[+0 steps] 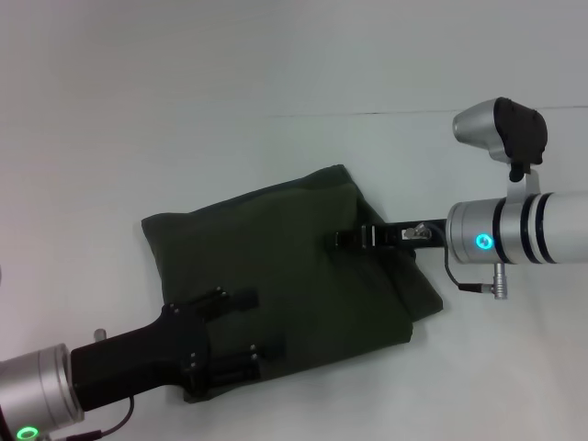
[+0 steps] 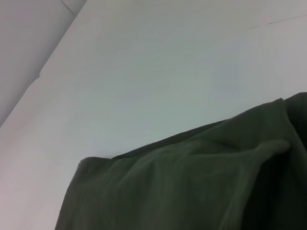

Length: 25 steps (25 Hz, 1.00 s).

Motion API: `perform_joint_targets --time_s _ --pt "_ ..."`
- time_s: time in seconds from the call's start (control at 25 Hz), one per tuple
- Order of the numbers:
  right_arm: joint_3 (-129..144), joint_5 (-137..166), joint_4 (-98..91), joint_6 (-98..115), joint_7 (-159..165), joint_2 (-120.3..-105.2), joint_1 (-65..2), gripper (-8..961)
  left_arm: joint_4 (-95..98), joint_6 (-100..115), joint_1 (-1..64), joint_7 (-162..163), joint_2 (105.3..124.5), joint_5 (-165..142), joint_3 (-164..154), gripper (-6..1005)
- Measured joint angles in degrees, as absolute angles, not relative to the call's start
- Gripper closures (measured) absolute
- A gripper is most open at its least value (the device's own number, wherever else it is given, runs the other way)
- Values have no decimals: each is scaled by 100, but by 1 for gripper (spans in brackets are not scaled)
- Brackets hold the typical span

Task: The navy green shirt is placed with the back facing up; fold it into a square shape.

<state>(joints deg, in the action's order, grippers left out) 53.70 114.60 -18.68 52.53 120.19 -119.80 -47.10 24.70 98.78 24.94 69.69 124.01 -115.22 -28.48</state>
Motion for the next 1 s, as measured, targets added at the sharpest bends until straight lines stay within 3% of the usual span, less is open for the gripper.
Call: perform_joint_targets --time_s 0.4,1.0 --pt "5389 11332 -1667 5087 11969 -12027 -4859 551 2470 9827 2531 7007 12393 -11523 -2848 111" --pt "5397 11321 -1525 4951 11903 -12038 -4979 693 2470 9768 2546 7018 12393 -11531 -2848 111"
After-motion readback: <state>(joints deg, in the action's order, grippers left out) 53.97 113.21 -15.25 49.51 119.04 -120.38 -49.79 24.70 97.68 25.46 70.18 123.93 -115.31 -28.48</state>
